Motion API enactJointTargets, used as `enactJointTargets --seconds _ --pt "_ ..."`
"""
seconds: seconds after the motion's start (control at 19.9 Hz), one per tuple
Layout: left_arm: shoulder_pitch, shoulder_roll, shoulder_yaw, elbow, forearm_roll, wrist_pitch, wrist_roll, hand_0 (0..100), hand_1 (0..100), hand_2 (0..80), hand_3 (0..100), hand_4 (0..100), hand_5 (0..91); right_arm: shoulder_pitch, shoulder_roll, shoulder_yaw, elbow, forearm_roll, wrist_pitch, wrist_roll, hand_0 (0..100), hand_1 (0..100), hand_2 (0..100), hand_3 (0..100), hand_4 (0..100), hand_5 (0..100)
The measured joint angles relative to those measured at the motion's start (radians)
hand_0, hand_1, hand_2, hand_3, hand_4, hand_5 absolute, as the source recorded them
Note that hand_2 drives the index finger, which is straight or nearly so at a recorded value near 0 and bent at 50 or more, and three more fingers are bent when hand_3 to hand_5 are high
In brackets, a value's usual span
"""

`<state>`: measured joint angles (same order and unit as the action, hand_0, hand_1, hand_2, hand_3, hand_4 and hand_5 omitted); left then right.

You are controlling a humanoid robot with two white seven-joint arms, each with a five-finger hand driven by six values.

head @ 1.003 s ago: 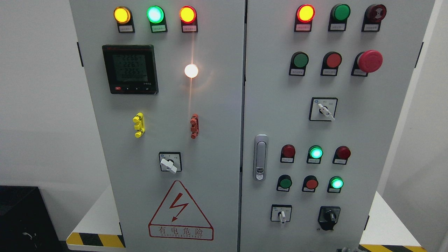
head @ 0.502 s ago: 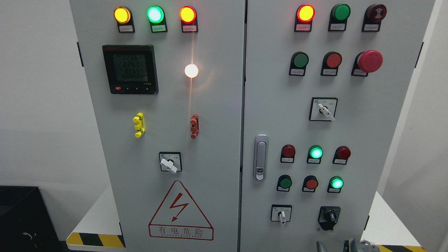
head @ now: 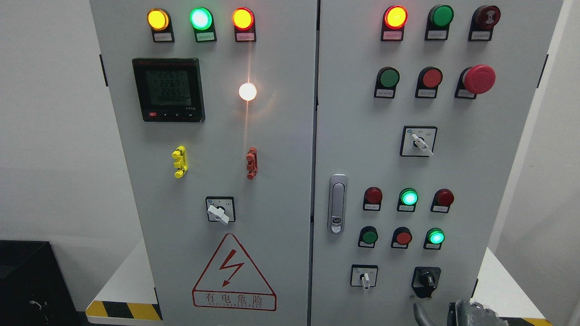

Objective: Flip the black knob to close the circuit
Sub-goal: 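Raise the right hand toward the black rotary knob at the cabinet's bottom, then grip the black knob with the right hand and twist it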

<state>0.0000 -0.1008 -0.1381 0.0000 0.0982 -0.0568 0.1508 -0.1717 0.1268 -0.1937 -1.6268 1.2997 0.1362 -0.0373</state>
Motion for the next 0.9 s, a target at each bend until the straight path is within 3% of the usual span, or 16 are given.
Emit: enactJointTargets --seconds 0.9 --pt "0.0 0.0 0.0 0.0 0.0 0.0 0.0 12 56 0.0 0 0 0.0 -0.053 0.0 -0.012 0.028 0.002 0.002 0.004 0 0 97 100 100 100"
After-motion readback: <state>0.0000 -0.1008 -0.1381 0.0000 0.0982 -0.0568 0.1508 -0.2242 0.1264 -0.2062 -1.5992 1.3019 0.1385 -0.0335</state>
